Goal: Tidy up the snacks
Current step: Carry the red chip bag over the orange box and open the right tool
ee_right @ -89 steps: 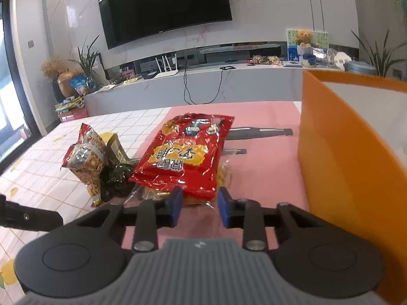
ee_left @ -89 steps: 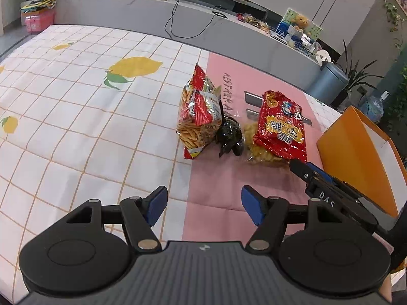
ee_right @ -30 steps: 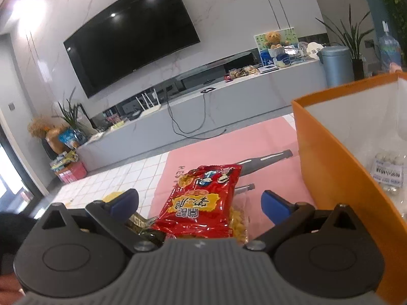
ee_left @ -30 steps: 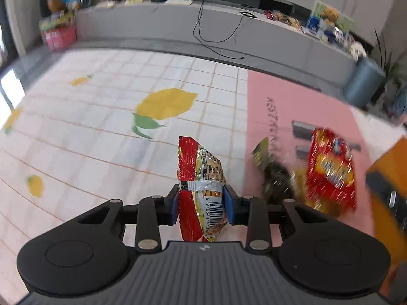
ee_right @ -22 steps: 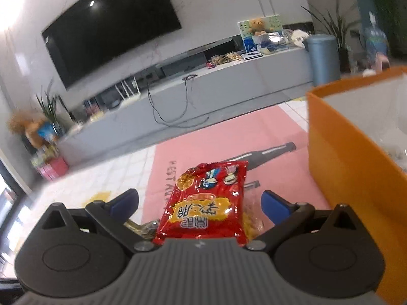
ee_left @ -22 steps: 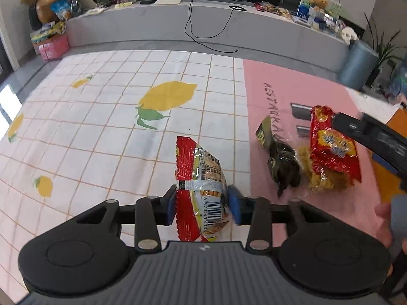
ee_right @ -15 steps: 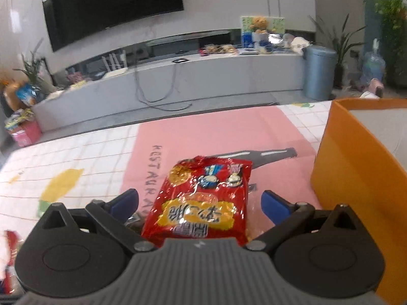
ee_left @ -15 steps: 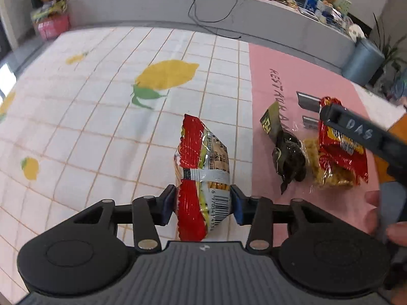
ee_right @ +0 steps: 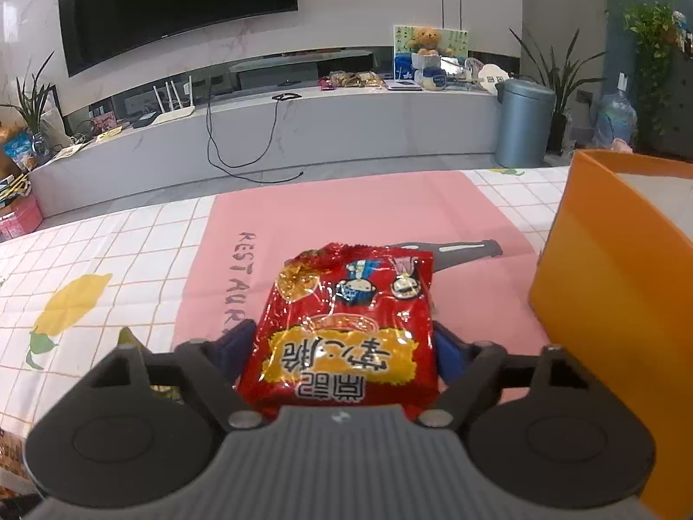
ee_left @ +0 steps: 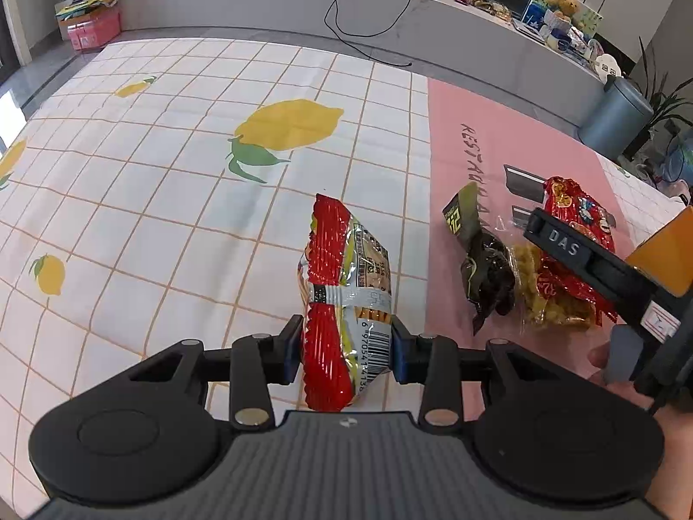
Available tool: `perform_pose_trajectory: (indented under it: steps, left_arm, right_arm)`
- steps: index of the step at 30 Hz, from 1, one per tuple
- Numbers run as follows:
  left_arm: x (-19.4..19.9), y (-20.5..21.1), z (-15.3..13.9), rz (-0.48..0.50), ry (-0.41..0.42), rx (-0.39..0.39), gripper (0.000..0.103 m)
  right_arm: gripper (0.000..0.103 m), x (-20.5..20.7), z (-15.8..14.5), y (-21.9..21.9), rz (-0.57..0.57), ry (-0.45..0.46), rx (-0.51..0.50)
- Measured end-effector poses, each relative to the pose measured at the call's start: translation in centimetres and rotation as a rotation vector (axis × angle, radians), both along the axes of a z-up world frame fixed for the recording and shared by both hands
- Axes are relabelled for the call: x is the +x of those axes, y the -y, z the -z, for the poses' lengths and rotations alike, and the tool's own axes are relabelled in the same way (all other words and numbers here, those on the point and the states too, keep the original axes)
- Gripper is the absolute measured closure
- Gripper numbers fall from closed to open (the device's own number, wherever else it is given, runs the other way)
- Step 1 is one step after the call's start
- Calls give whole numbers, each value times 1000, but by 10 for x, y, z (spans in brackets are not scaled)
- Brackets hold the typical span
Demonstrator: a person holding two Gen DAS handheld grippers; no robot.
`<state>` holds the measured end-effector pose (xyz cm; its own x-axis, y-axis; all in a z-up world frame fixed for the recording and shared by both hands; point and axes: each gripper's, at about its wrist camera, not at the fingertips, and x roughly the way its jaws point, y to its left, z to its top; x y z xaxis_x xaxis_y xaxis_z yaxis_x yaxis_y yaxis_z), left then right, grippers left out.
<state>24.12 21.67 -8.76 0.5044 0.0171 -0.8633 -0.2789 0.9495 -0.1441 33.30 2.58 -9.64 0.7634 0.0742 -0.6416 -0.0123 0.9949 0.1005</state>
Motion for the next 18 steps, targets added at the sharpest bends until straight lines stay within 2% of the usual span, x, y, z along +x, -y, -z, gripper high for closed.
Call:
perform_pose_trajectory:
  steps: [8,14,18]
  left_arm:
    - [-5,-9,-13,-41,49,-29,62]
    - [-15,-19,-37,-66,121,-85,62]
    - [-23,-22,-57,-76,188,-99,62]
  right_arm:
    - [29,-23,-22,15,-6,66,54]
    - [29,-46,-44,38,-41,70,175]
    - [29,-64,-61,42,-97,75,142]
